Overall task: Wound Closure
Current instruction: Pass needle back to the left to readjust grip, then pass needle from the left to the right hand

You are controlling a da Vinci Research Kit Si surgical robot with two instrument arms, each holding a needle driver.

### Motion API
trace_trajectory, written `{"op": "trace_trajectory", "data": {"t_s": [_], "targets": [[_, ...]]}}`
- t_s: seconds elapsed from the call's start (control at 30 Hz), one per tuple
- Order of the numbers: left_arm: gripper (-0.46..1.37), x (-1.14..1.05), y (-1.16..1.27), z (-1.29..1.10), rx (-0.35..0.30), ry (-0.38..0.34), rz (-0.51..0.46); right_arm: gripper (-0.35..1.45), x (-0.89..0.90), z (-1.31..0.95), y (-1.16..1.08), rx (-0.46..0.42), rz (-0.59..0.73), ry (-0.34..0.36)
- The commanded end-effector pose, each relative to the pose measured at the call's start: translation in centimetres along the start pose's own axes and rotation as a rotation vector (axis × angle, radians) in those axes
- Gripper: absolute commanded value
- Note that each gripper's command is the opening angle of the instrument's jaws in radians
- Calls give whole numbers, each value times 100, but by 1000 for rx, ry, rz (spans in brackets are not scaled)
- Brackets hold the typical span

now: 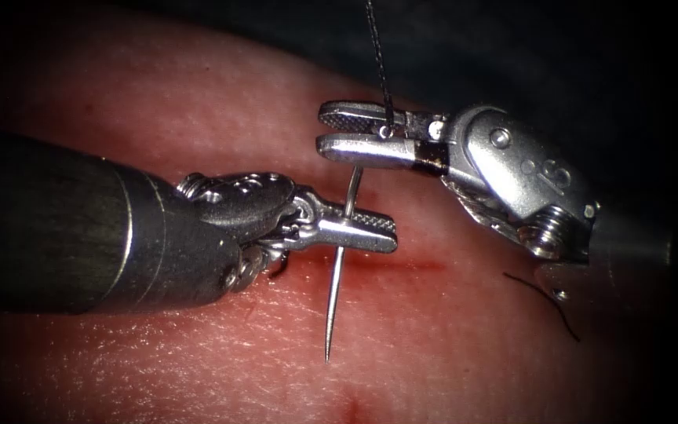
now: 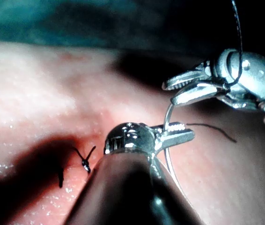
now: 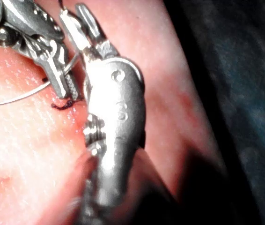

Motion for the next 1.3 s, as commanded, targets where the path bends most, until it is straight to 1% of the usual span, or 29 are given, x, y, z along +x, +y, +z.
{"op": "trace_trajectory", "data": {"t_s": [0.03, 0.07, 0.13, 0.17, 0.2, 0.3, 0.37, 0.47, 0.57, 0.7, 0.77, 0.8, 0.83, 0.9, 1.07, 1.23, 1.3], "targets": [[-35, 2, 1, -1, -22, 4, -17, -22, 2, -1, -1, -46, -3, -17], [-35, 2, 2, -2, -28, 7, -28, -5, 3, -1, -3, -66, -3, -28], [-35, 2, 2, -3, -38, 8, -51, 63, 6, -1, -8, -93, 0, -39], [-35, 3, 2, -4, -40, 6, -63, 83, 7, -2, -9, -100, 29, -46], [-35, 4, 2, -5, -45, 10, -75, 93, 9, -2, -10, -112, 58, -51], [-35, 7, 3, -6, -64, 27, -117, 100, 14, -5, -10, -133, 100, -73], [-35, 9, 2, -7, -75, 35, -147, 102, 18, -8, -8, -140, 125, -99], [-35, 10, 2, -9, -88, 40, -176, 104, 22, -14, -9, -152, 195, -162], [-35, 11, 2, -9, -110, 49, -205, 101, 21, -18, -10, -166, 269, -192], [-35, 10, 2, -9, -112, 47, -205, 84, 18, -21, -15, -195, 347, -198], [-35, 10, 2, -9, -112, 47, -205, 79, 15, -19, -19, -206, 379, -216], [-35, 10, 2, -9, -113, 47, -211, 74, 13, -18, -19, -206, 384, -231], [-35, 10, 2, -9, -112, 47, -205, 62, 11, -16, -21, -209, 400, -263], [-35, 11, 2, -9, -112, 47, -193, 62, 8, -13, -22, -216, 415, -303], [-35, 11, 2, -9, -105, 53, -182, 63, 6, -10, -21, -224, 432, -308], [-35, 11, 2, -9, -98, 59, -170, 60, 8, -10, -18, -252, 451, -280], [-35, 11, 2, -9, -95, 62, -159, 53, 9, -10, -17, -260, 451, -276]]}}
